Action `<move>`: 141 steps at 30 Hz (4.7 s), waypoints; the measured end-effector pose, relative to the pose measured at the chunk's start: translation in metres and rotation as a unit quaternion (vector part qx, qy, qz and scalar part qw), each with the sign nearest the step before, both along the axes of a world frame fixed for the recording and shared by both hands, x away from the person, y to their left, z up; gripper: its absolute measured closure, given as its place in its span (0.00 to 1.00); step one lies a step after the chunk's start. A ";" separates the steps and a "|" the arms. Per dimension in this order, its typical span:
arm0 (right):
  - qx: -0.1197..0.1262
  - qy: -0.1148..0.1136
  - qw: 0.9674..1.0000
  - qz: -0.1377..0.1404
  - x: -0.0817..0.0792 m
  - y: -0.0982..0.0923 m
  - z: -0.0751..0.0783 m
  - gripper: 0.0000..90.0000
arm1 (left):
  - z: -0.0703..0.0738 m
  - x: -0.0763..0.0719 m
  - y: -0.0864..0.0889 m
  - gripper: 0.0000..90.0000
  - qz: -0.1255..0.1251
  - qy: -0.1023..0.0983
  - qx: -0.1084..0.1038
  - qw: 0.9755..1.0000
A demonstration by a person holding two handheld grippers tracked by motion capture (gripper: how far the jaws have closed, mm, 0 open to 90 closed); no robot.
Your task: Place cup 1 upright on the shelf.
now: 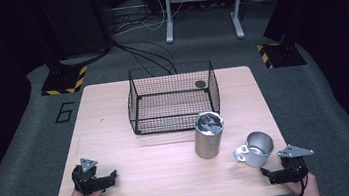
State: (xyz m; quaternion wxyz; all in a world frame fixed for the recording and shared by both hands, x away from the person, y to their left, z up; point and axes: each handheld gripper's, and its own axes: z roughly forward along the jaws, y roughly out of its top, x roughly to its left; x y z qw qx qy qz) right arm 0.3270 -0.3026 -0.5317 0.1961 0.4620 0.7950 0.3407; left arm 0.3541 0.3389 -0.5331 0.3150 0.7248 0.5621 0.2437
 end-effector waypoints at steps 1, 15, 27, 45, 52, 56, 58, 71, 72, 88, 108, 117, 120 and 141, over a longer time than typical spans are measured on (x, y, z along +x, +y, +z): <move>0.003 -0.001 1.000 -0.002 0.000 0.000 0.000 0.00 | 0.000 0.000 0.000 0.00 0.000 0.000 0.000 1.000; 0.002 -0.002 1.000 -0.010 0.000 0.001 0.000 0.00 | 0.000 0.000 0.000 0.00 0.000 0.001 0.001 1.000; 0.001 -0.003 1.000 -0.020 0.000 0.001 0.000 0.00 | 0.001 -0.004 -0.006 0.00 0.024 -0.002 0.012 1.000; -0.001 -0.010 1.000 -0.005 -0.001 -0.002 -0.001 0.00 | 0.026 0.001 -0.043 0.00 -0.085 -0.028 -0.006 0.996; 0.007 -0.009 0.999 -0.045 -0.001 -0.001 -0.001 0.00 | 0.034 0.003 -0.057 0.00 -0.116 -0.031 -0.010 0.993; 0.003 -0.007 0.999 -0.040 -0.001 -0.002 -0.001 0.00 | 0.039 0.005 -0.070 0.00 -0.136 -0.035 -0.013 0.990; 0.003 -0.006 0.999 -0.039 0.000 -0.002 -0.001 0.00 | 0.040 0.006 -0.074 0.00 -0.140 -0.039 -0.012 0.989; -0.002 -0.006 1.000 -0.022 0.001 -0.002 -0.001 0.00 | 0.055 0.013 -0.102 0.00 -0.203 -0.041 -0.014 0.978; -0.002 -0.006 1.000 -0.022 0.001 -0.002 -0.001 0.00 | 0.057 0.014 -0.104 0.00 -0.208 -0.044 -0.014 0.977; 0.000 -0.003 1.000 -0.024 0.001 -0.001 0.000 0.00 | 0.076 0.024 -0.144 0.00 -0.265 -0.053 -0.029 0.962; 0.001 -0.003 1.000 -0.025 0.001 -0.001 0.000 0.00 | 0.097 0.032 -0.182 0.00 -0.309 -0.071 -0.024 0.948; 0.001 -0.003 1.000 -0.024 0.001 -0.001 0.000 0.00 | 0.106 0.037 -0.197 0.00 -0.329 -0.070 -0.031 0.941; 0.001 -0.003 1.000 -0.024 0.001 -0.001 0.000 0.00 | 0.109 0.040 -0.202 0.00 -0.338 -0.070 -0.036 0.938; 0.001 -0.004 1.000 -0.023 0.001 -0.001 0.000 0.00 | 0.122 0.055 -0.253 0.00 -0.378 -0.077 -0.043 0.921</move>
